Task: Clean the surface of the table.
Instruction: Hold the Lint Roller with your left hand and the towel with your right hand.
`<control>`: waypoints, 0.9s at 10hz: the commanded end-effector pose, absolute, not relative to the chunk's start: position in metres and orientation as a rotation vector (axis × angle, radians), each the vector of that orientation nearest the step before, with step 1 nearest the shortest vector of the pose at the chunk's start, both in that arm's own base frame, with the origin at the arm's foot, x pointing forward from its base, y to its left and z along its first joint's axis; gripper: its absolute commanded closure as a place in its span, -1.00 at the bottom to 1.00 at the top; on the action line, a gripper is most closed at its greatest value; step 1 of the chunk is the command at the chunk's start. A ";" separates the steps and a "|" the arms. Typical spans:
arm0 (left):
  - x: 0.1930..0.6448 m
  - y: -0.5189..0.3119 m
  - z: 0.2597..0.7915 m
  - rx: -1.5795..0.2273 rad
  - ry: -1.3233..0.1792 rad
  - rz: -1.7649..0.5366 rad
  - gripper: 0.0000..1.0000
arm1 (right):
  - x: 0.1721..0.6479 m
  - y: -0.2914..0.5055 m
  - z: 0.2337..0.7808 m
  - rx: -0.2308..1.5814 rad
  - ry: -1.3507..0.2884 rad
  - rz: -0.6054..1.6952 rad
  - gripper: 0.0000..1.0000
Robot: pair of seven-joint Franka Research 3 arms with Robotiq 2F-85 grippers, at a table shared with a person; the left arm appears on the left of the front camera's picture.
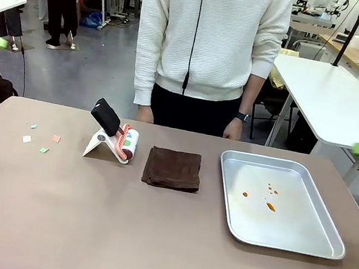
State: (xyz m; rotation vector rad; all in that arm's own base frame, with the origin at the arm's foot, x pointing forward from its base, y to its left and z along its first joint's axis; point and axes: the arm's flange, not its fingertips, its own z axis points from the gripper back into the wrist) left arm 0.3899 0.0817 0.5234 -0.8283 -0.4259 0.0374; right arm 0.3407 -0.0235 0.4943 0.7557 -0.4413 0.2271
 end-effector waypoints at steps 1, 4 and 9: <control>0.422 0.047 0.515 -0.791 -0.383 -0.009 -1.00 | 0.354 0.050 0.473 0.698 -0.355 0.242 -1.00; 0.446 0.000 0.486 -0.754 -0.264 -0.047 -1.00 | 0.380 0.139 0.461 0.724 -0.267 0.121 -1.00; 0.466 -0.020 0.451 -0.749 -0.178 -0.035 -1.00 | 0.409 0.217 0.406 0.786 -0.089 -0.211 -1.00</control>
